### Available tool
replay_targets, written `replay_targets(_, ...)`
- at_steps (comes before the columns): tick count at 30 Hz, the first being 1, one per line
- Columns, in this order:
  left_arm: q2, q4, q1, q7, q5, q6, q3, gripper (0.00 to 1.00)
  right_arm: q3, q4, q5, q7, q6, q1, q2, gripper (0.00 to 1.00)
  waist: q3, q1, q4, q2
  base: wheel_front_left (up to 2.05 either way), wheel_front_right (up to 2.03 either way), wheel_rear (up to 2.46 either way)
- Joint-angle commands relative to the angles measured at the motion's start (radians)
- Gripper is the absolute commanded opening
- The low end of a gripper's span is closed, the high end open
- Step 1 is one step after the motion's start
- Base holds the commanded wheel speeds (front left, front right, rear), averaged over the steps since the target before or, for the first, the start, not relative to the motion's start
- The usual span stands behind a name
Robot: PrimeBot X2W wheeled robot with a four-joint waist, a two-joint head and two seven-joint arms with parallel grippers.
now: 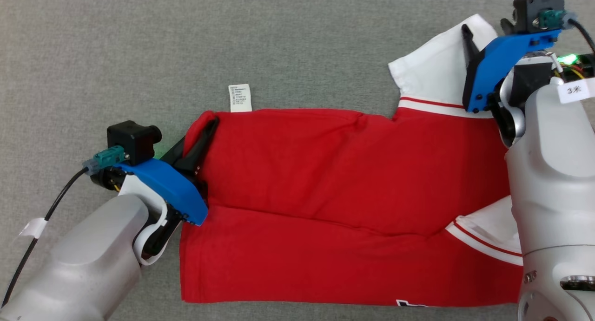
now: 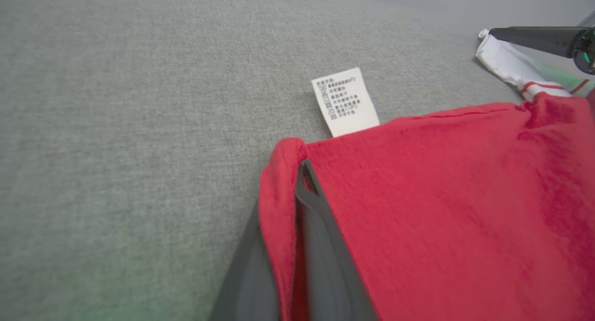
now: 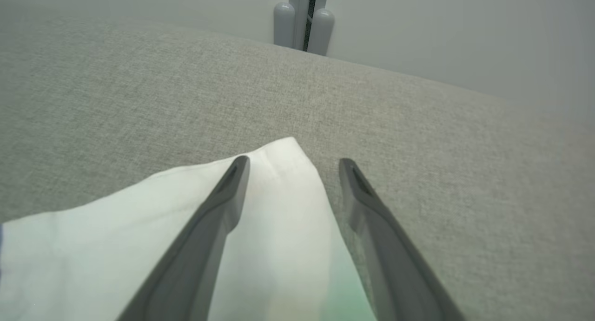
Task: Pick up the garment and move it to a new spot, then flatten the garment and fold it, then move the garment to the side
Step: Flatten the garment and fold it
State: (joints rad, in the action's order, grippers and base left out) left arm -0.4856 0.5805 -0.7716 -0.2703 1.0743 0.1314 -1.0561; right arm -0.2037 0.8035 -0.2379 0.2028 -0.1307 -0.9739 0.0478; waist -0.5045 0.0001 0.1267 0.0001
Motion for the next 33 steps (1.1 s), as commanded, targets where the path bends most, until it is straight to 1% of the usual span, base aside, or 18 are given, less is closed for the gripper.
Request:
replay_targets(1,0.01,0.004,0.009,0.013,0.004,-0.001,-0.019,0.0,-0.016,-0.001,-0.016,0.015,0.0,-0.021,0.006,1.0,-0.037,-0.0001,0.04,-0.0001,0.0,0.0,0.0)
replay_targets(5,0.008,-0.018,-0.004,0.012,0.0,-0.002,-0.002,0.0,-0.05,0.007,-0.055,0.09,0.0,-0.025,0.005,1.0,-0.056,-0.0001,0.056,-0.0001,0.0,0.0,0.0)
replay_targets(6,0.007,-0.023,-0.002,0.012,-0.001,-0.002,0.012,0.0,-0.045,0.014,-0.055,0.1,0.0,-0.022,0.005,0.73,-0.058,-0.0001,0.057,-0.0001,0.0,0.0,0.0)
replay_targets(7,0.005,-0.026,0.002,0.012,-0.003,-0.003,0.027,0.0,-0.047,0.012,-0.049,0.097,0.0,-0.021,0.003,0.0,-0.059,-0.0001,0.057,-0.0001,0.0,0.0,0.0)
replay_targets(11,-0.005,-0.036,0.018,0.01,-0.033,-0.003,0.099,0.0,-0.065,-0.032,-0.07,0.035,0.0,-0.025,0.009,0.0,-0.058,-0.0001,0.044,-0.0001,0.0,0.0,0.0)
replay_targets(14,-0.002,-0.051,0.032,0.008,-0.061,-0.002,0.168,0.0,-0.076,-0.063,-0.078,-0.029,0.0,-0.027,0.006,0.0,-0.048,-0.0001,0.033,-0.0001,0.0,0.0,0.0)
replay_targets(18,0.01,-0.075,0.045,0.005,-0.115,-0.002,0.283,0.0,-0.093,-0.09,-0.069,-0.145,0.0,-0.029,0.006,0.0,-0.029,-0.0001,0.018,-0.0001,0.0,0.0,0.0)
replay_targets(21,0.02,-0.102,0.069,0.006,-0.185,-0.002,0.386,0.0,-0.107,-0.091,-0.042,-0.248,0.0,-0.038,0.007,0.0,-0.01,-0.0001,0.004,-0.0001,0.0,0.0,0.0)
replay_targets(24,0.032,-0.136,0.106,0.006,-0.255,-0.002,0.465,0.0,-0.09,-0.057,0.008,-0.343,0.0,-0.028,0.005,0.0,0.021,-0.0001,-0.019,-0.0001,0.0,0.0,0.0)
replay_targets(27,0.036,-0.152,0.158,0.005,-0.305,-0.002,0.508,0.0,-0.053,-0.012,0.085,-0.416,0.0,-0.003,0.005,0.0,0.061,-0.0001,-0.047,-0.0001,0.0,0.0,0.0)
replay_targets(30,0.034,-0.144,0.215,0.005,-0.339,-0.002,0.527,0.0,0.0,0.004,0.177,-0.454,0.0,0.036,0.006,0.0,0.107,-0.0001,-0.075,-0.0001,0.0,0.0,0.0)
replay_targets(33,0.038,-0.127,0.27,0.005,-0.356,-0.002,0.546,0.0,0.046,-0.037,0.278,-0.467,0.0,0.12,0.006,0.0,0.151,-0.0001,-0.098,-0.0001,0.0,0.0,0.0)
